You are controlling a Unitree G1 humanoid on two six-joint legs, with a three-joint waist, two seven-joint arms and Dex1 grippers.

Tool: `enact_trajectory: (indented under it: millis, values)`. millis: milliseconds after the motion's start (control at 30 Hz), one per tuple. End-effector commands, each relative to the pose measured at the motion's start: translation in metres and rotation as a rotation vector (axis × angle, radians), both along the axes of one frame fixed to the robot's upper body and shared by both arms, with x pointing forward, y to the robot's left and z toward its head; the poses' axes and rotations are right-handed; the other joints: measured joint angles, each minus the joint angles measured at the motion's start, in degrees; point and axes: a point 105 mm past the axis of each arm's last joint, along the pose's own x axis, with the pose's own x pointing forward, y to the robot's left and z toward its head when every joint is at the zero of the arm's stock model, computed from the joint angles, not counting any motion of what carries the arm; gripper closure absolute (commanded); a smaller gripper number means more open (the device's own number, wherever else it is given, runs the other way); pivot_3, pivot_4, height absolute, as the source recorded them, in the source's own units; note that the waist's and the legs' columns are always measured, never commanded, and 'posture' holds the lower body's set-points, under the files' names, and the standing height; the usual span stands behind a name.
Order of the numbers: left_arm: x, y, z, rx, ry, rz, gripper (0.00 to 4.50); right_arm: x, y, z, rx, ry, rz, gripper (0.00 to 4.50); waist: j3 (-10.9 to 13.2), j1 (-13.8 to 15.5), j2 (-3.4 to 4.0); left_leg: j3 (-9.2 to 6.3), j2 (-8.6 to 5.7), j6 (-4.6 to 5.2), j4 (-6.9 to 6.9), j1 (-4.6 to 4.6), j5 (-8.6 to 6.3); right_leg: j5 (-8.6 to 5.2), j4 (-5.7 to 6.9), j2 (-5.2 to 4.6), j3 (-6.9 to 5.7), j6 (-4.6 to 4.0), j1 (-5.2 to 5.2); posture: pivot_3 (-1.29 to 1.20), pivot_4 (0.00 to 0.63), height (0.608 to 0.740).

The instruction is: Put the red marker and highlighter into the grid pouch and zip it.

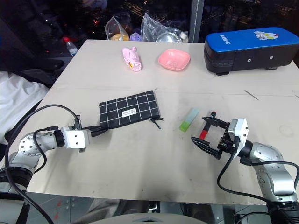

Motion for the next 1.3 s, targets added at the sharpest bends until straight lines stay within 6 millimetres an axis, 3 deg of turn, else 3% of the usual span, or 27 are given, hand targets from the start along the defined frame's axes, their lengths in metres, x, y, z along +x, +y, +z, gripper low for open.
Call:
enact_trajectory:
  millis: [33,367,600,900,1133,1300]
  values:
    - [-0.003,-0.005,-0.016,-0.018,0.069,0.015,4.44,-0.001,0.005,0.011,0.002,-0.049,0.021,0.17,0.0,0.0,0.01,-0.02,0.01,-0.01,0.0,0.0,0.01,0.0,0.01,0.02,-0.01,0.0,0.0,0.0,0.15,0.74]
    - [0.012,-0.038,0.044,-0.228,-0.224,0.019,4.44,0.004,0.01,0.016,0.019,-0.061,0.023,0.17,0.1,-0.2,-0.33,-0.07,0.0,-0.11,0.06,-0.12,0.08,0.01,0.0,0.02,-0.01,0.01,-0.03,0.0,0.15,0.74]
    - [0.025,-0.068,0.086,-0.398,-0.405,0.104,4.44,0.014,0.028,0.029,0.07,-0.082,-0.012,0.17,0.2,-0.3,-0.42,-0.07,0.07,-0.22,0.04,-0.11,0.14,0.01,0.0,0.12,0.01,0.01,-0.05,0.0,0.15,0.74]
    - [0.025,-0.103,0.09,-0.635,-0.315,0.196,4.44,0.047,0.057,0.026,0.019,0.03,-0.224,0.17,0.2,-0.3,-0.43,-0.07,0.06,-0.27,0.05,-0.12,0.17,0.02,0.01,0.2,0.04,0.01,-0.06,0.0,0.15,0.74]
    - [0.022,-0.111,0.082,-0.706,-0.241,0.239,4.44,0.065,0.074,0.018,0.081,0.293,-0.367,0.17,0.2,-0.4,-0.44,-0.09,0.08,-0.3,0.05,-0.13,0.19,0.02,0.01,0.25,0.07,-0.01,-0.07,0.0,0.15,0.74]
    - [0.02,-0.114,0.076,-0.7,-0.22,0.234,4.44,0.076,0.082,0.024,0.115,0.332,-0.405,0.17,0.2,-0.4,-0.44,-0.1,0.13,-0.34,0.04,-0.13,0.21,0.03,0.04,0.29,0.08,-0.02,-0.09,0.0,0.15,0.74]
